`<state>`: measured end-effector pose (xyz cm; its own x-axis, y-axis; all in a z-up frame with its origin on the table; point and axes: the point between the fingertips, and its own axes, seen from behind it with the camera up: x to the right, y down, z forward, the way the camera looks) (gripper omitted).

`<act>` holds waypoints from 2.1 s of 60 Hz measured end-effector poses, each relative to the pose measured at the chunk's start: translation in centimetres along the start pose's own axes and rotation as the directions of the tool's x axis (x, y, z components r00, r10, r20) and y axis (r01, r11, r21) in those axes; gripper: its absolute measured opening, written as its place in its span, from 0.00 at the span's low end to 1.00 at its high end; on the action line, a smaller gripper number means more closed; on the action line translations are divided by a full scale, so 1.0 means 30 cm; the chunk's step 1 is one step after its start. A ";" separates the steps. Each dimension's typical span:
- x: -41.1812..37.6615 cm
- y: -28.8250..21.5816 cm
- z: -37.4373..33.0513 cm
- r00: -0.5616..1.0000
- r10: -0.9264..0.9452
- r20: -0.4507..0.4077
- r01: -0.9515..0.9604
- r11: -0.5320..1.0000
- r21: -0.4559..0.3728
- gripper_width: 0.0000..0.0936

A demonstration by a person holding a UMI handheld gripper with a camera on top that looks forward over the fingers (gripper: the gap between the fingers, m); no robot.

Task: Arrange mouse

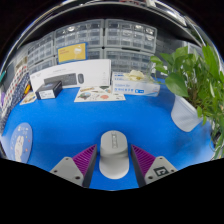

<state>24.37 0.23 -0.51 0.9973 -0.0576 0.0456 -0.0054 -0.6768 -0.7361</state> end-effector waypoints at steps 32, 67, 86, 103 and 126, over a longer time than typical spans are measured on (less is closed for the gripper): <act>-0.005 -0.012 0.010 0.995 0.001 -0.101 -0.008 0.998 -0.069 0.36; -0.938 -0.478 -0.412 0.999 0.029 0.038 -0.035 0.984 0.174 0.37; -1.162 0.020 -0.150 0.997 -0.006 0.074 0.012 0.997 -0.078 0.37; -1.173 0.070 -0.127 0.996 -0.020 0.083 0.026 0.997 -0.069 0.46; -1.102 -0.130 -0.294 0.994 -0.028 0.110 0.031 0.999 -0.026 0.89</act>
<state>-9.23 -1.69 6.79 0.9991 0.0421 -0.0085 0.0233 -0.6974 -0.7163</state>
